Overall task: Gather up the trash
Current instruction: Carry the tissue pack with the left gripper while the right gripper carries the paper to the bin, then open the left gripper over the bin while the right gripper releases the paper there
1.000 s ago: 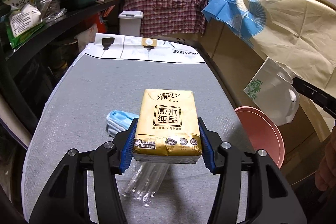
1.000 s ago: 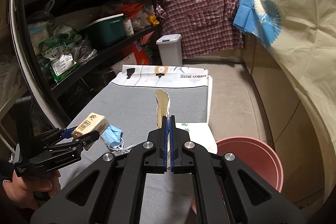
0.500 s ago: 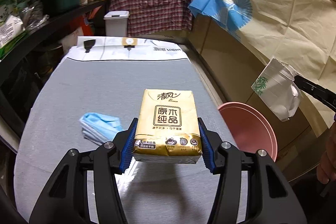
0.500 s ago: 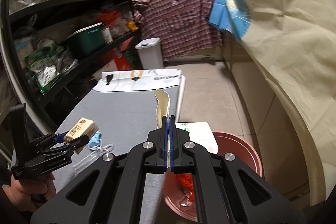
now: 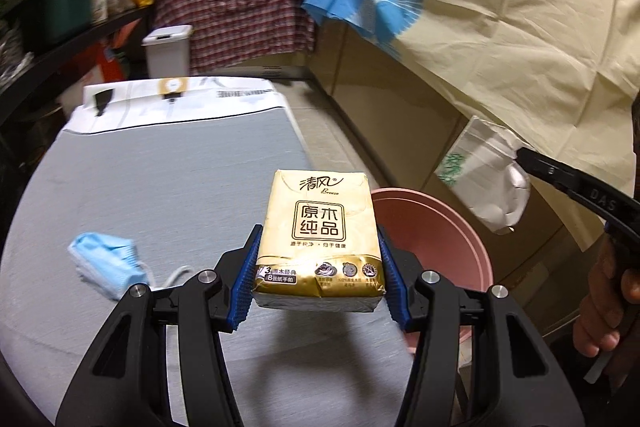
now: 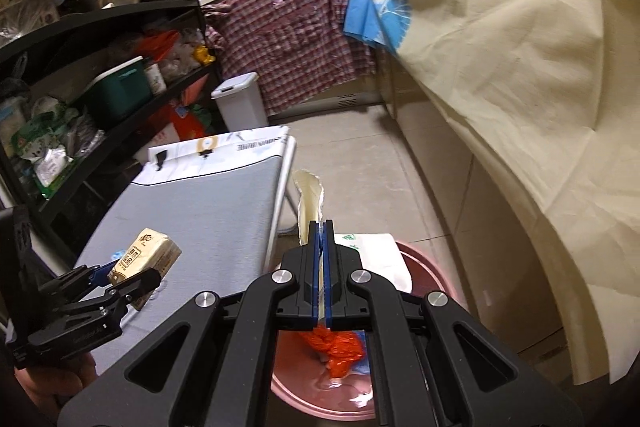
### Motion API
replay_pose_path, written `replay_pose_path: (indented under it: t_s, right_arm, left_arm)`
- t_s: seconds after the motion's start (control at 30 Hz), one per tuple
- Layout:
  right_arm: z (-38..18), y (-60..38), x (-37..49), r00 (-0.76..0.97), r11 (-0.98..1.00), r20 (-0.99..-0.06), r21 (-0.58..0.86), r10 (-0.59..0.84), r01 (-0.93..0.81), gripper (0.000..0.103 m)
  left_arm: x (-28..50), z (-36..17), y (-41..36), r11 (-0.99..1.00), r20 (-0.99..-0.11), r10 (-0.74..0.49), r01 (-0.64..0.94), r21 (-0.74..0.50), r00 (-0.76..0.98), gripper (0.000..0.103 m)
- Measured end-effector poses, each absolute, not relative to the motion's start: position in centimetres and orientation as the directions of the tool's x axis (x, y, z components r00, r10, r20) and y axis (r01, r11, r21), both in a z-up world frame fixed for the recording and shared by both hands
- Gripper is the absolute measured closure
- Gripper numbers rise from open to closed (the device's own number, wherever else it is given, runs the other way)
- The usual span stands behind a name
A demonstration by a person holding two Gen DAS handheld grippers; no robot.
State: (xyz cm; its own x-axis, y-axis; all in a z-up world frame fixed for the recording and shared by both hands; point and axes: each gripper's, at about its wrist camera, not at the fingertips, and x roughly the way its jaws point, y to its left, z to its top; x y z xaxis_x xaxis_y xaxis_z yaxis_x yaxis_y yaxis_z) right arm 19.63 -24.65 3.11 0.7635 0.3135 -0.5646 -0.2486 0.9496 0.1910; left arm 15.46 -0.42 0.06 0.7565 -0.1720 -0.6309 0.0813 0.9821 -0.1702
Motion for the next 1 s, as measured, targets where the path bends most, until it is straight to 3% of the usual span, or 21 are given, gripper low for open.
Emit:
replay_pose_path:
  t_s: [1.0]
  right_arm:
    - [0.6,-27.5,22.1,0.746,0.969,-0.619,0.193,0.244,-0.157,0.101]
  left_arm:
    - [19.2,-3.6,-8.6,0.948,-0.696,-0.309,0.273,-0.165,0.649,0.050]
